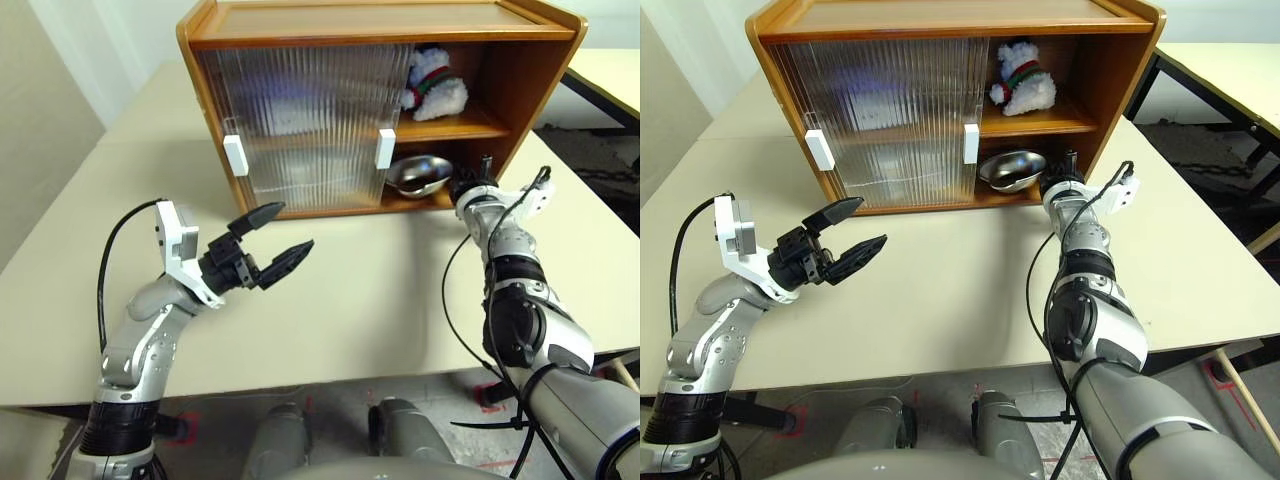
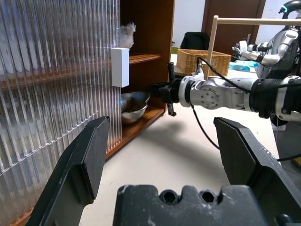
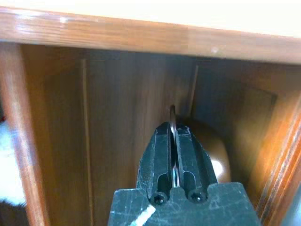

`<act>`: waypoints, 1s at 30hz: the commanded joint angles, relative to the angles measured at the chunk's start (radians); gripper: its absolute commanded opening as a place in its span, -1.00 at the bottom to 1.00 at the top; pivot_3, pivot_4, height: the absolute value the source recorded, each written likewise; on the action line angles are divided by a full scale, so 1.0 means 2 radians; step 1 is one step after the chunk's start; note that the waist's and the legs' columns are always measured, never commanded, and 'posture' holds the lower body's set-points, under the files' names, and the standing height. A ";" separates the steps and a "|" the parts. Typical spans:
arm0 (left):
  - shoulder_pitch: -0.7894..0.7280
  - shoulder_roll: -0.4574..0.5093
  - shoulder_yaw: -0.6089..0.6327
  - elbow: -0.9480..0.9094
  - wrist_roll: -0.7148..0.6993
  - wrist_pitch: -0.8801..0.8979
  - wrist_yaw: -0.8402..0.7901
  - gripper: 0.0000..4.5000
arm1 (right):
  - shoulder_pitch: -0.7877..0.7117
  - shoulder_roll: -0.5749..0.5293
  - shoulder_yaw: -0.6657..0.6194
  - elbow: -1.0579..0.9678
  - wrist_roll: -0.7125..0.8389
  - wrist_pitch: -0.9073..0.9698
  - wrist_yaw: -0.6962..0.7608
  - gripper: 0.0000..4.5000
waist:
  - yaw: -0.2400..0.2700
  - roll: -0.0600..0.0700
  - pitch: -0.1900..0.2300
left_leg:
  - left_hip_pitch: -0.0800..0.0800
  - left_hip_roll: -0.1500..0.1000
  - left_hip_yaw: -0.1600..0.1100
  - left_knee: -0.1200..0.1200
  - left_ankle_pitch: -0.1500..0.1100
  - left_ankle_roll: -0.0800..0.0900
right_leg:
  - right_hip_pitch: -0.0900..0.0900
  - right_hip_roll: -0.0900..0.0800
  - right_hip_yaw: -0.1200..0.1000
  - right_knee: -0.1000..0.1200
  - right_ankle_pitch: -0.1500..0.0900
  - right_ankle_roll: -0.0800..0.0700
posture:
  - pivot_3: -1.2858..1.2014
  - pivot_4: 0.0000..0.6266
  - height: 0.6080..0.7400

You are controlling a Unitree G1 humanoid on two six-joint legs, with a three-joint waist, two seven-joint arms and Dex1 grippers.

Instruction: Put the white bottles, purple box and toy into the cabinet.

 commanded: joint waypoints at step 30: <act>0.009 -0.010 -0.005 -0.004 0.014 -0.011 0.004 1.00 | 0.013 -0.021 0.045 0.031 -0.095 0.013 0.050 0.99 | 0.001 -0.001 0.000 | 0.000 0.000 -0.001 0.000 0.000 0.000 | 0.000 0.000 0.000 0.000 0.000 0.000 | 0.18 -1.00 1.00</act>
